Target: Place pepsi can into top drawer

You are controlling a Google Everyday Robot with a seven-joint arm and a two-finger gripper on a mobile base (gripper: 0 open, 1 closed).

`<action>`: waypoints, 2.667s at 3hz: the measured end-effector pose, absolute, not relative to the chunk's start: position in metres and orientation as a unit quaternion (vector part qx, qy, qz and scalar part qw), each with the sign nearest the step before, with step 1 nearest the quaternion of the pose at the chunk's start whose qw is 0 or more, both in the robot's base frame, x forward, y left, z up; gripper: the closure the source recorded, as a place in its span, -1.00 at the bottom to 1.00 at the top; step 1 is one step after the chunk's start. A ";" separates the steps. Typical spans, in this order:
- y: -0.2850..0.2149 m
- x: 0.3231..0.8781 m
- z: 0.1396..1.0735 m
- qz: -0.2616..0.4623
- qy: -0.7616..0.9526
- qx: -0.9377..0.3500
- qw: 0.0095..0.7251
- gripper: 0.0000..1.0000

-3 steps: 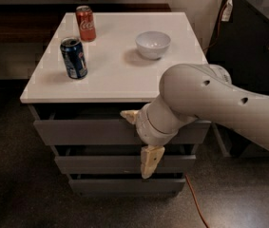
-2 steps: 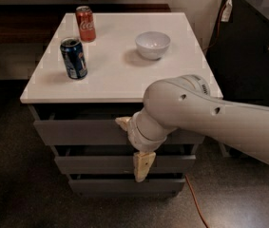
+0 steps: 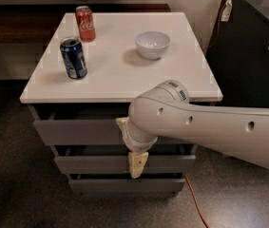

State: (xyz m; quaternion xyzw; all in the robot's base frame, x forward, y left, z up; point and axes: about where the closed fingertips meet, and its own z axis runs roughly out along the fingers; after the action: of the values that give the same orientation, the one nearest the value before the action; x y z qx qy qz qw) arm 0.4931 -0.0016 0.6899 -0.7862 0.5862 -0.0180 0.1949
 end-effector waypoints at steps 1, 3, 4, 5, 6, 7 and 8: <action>-0.012 0.514 0.682 -0.037 0.613 -0.765 0.195 -1.00; -0.035 0.551 0.670 -0.055 0.653 -0.727 0.205 -1.00; -0.040 0.560 0.664 -0.051 0.661 -0.717 0.215 -0.70; -0.047 0.567 0.660 -0.049 0.672 -0.705 0.220 -0.24; -0.056 0.573 0.658 -0.043 0.685 -0.693 0.220 0.23; -0.060 0.571 0.667 -0.024 0.692 -0.686 0.222 0.71; -0.050 0.551 0.680 0.038 0.689 -0.686 0.231 1.00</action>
Offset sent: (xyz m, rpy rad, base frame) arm 0.0675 -0.0414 -0.0273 -0.0193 -0.0404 -0.2316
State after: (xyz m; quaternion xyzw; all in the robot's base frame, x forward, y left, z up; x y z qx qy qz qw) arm 0.5515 -0.0497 0.6805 -0.6858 0.6891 0.0384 0.2311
